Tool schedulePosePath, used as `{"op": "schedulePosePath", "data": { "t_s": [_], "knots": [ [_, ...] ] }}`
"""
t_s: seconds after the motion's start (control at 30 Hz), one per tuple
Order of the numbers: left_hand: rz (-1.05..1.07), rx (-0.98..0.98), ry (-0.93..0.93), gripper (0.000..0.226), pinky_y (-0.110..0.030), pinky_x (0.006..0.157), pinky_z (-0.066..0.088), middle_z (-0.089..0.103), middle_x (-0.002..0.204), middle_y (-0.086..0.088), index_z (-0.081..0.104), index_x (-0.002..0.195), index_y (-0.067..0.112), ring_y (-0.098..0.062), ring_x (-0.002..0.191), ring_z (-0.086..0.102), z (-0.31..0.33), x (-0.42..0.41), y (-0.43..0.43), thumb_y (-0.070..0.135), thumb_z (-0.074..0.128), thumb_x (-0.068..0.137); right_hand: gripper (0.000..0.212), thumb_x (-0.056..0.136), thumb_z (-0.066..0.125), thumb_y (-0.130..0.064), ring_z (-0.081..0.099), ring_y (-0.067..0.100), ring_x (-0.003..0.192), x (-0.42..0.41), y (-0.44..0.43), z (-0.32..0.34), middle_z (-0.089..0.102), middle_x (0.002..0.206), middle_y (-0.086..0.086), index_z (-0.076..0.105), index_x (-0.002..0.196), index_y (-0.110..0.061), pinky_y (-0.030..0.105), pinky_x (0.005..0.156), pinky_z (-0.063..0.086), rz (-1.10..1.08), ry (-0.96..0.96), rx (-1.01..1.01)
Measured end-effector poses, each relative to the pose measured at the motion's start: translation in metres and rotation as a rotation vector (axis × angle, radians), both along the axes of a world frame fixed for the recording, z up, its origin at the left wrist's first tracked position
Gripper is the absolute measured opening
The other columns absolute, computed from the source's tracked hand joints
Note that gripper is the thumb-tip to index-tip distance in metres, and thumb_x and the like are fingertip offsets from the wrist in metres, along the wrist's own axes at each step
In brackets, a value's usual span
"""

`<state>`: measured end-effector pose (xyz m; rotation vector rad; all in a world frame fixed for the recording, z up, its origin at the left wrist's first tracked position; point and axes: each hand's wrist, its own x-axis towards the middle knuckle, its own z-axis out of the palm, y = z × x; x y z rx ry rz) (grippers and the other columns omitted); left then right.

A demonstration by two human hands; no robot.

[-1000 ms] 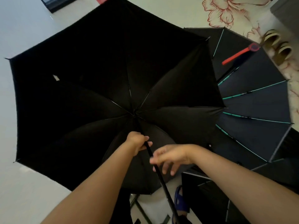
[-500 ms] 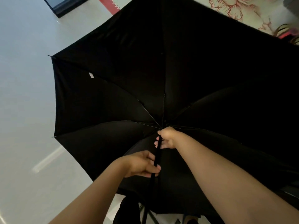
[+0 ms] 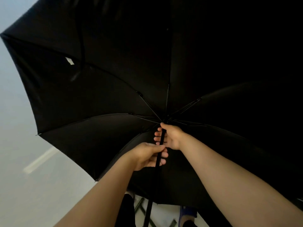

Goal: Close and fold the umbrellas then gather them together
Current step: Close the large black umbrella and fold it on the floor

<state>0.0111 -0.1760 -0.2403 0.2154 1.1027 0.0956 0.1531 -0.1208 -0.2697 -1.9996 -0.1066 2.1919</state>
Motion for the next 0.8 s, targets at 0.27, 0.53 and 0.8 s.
{"op": "schedulePosePath", "data": {
  "t_s": [0.27,0.53,0.8],
  "knots": [
    [0.107,-0.033,-0.047,0.025,-0.026,0.068,0.059,0.075,0.099,-0.006,0.067,0.113,0.009,-0.015,0.078,0.072,0.009,-0.002,0.000,0.027,0.057,0.098,0.033,0.107,0.037,-0.040,0.064,0.024,0.075,-0.008,-0.003,0.004,0.068,0.085,0.006,0.059,0.105,-0.015,0.043,0.075,0.049,-0.188,0.130,0.024],
    [0.055,-0.009,-0.036,0.029,-0.025,0.065,0.059,0.075,0.096,-0.007,0.066,0.117,0.005,-0.017,0.081,0.073,0.018,-0.005,0.004,0.026,0.055,0.099,0.032,0.105,0.044,-0.043,0.068,0.027,0.083,-0.011,-0.009,0.000,0.072,0.083,0.005,0.057,0.092,-0.016,0.046,0.084,0.053,-0.299,0.140,-0.020],
    [0.116,-0.048,-0.092,0.028,-0.029,0.075,0.061,0.074,0.103,-0.010,0.065,0.118,0.005,-0.019,0.086,0.073,0.017,-0.010,-0.010,0.023,0.057,0.098,0.035,0.105,0.041,-0.044,0.066,0.023,0.079,-0.018,-0.022,-0.009,0.071,0.079,0.002,0.062,0.092,-0.019,0.046,0.087,0.053,-0.323,0.150,0.016]
  ]
}}
